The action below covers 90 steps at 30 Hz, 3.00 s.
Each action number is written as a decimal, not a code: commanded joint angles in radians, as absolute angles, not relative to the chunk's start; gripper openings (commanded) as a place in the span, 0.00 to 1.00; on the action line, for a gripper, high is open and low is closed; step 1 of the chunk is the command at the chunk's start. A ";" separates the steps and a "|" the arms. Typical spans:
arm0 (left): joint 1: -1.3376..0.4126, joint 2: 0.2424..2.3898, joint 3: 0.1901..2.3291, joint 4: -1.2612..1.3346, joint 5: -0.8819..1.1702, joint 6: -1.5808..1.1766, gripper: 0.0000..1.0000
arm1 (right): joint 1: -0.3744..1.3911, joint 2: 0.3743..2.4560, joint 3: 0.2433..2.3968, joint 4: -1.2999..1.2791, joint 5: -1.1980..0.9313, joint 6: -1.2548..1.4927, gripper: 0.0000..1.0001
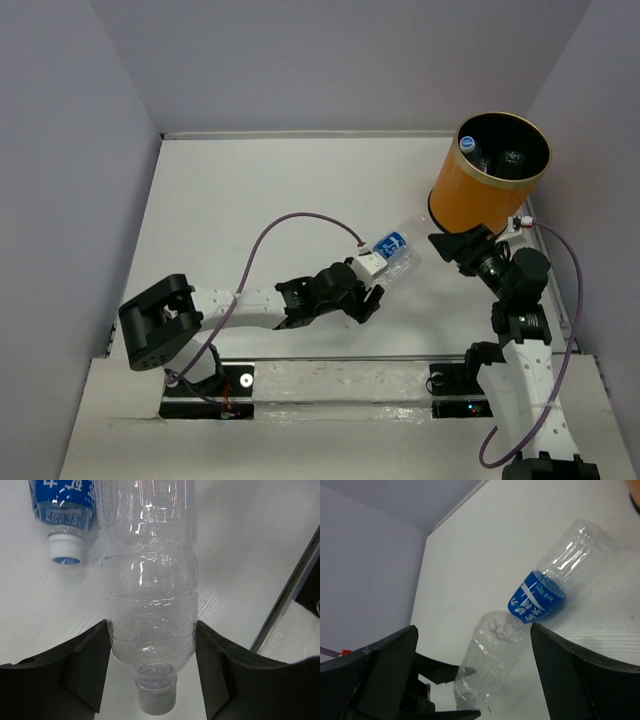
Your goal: Put the plastic bottles in the bin
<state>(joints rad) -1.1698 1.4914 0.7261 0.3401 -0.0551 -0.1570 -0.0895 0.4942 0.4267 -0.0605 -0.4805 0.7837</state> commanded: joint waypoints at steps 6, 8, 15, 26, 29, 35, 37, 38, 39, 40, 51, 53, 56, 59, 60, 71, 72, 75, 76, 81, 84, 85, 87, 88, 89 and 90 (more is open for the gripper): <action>-1.172 1.431 0.779 0.489 -0.005 -0.212 0.46 | 0.003 0.635 0.382 0.033 -0.831 0.836 1.00; -1.173 1.440 0.804 0.494 0.038 -0.201 0.46 | 0.034 0.649 0.379 0.078 -0.813 0.850 1.00; -1.177 1.441 0.824 0.505 0.089 -0.198 0.46 | 0.087 0.741 0.390 0.205 -0.756 0.848 0.90; -1.172 1.238 0.767 0.506 -0.277 -0.210 0.99 | 0.087 0.797 0.717 0.143 -0.417 0.723 0.24; -1.163 1.200 0.781 0.470 -0.351 -0.224 0.99 | 0.087 0.879 0.881 0.130 -0.301 0.651 0.24; -1.095 1.248 0.831 0.427 -0.393 -0.253 0.99 | 0.087 1.024 1.267 0.040 0.105 0.419 0.23; -1.063 1.329 0.871 0.422 -0.351 -0.247 0.99 | 0.066 1.090 1.354 0.029 0.252 0.330 0.22; -1.052 1.356 0.886 0.423 -0.313 -0.241 0.99 | 0.066 1.110 1.382 0.020 0.296 0.298 0.22; -1.045 1.383 0.900 0.422 -0.307 -0.241 0.99 | 0.055 1.130 1.403 0.020 0.339 0.266 0.22; -1.042 1.432 0.916 0.423 -0.301 -0.232 0.99 | 0.055 1.147 1.420 0.018 0.391 0.229 0.22; -0.989 1.761 1.181 0.348 -0.113 -0.118 0.99 | -0.038 1.281 1.407 0.026 0.632 0.040 0.22; -0.985 1.834 1.250 0.295 -0.107 -0.098 0.99 | -0.038 1.301 1.387 0.025 0.641 0.031 0.38; -0.983 1.949 1.320 0.244 -0.080 -0.078 0.99 | -0.048 1.296 1.385 -0.061 0.618 0.067 0.89; -0.985 1.989 1.342 0.230 -0.083 -0.080 0.99 | -0.048 1.235 1.338 -0.075 0.534 0.135 0.93; -0.983 1.997 1.341 0.232 -0.086 -0.080 0.99 | -0.048 1.209 1.321 -0.078 0.505 0.156 0.93; -0.983 1.987 1.248 0.267 -0.155 -0.118 0.36 | -0.048 0.862 0.967 -0.046 -0.186 0.509 0.93; -0.983 1.964 1.227 0.281 -0.163 -0.126 0.33 | -0.037 0.807 0.927 -0.031 -0.230 0.535 0.92; -0.983 1.846 1.135 0.343 -0.146 -0.164 0.33 | -0.015 0.738 0.758 0.041 -0.406 0.643 0.93; -0.983 1.776 1.109 0.363 -0.134 -0.175 0.33 | -0.015 0.720 0.700 0.032 -0.441 0.672 0.94; -0.991 1.615 0.994 0.469 0.032 -0.229 0.33 | -0.015 0.704 0.577 0.024 -0.566 0.690 0.98; -1.014 1.568 0.988 0.474 0.049 -0.236 0.33 | -0.006 0.748 0.552 0.054 -0.653 0.715 1.00; -1.029 1.548 0.986 0.474 0.048 -0.241 0.33 | -0.006 0.764 0.551 0.055 -0.667 0.721 1.00; -1.038 1.526 0.980 0.476 0.066 -0.259 0.33 | -0.006 0.790 0.546 0.063 -0.692 0.726 1.00; -1.049 1.513 0.980 0.477 0.086 -0.264 0.33 | -0.006 0.795 0.548 0.074 -0.699 0.726 1.00; -1.054 1.509 0.982 0.476 0.093 -0.270 0.33 | -0.006 0.802 0.551 0.081 -0.721 0.729 1.00; -1.058 1.506 0.982 0.474 0.110 -0.271 0.33 | -0.006 0.807 0.557 0.112 -0.735 0.735 1.00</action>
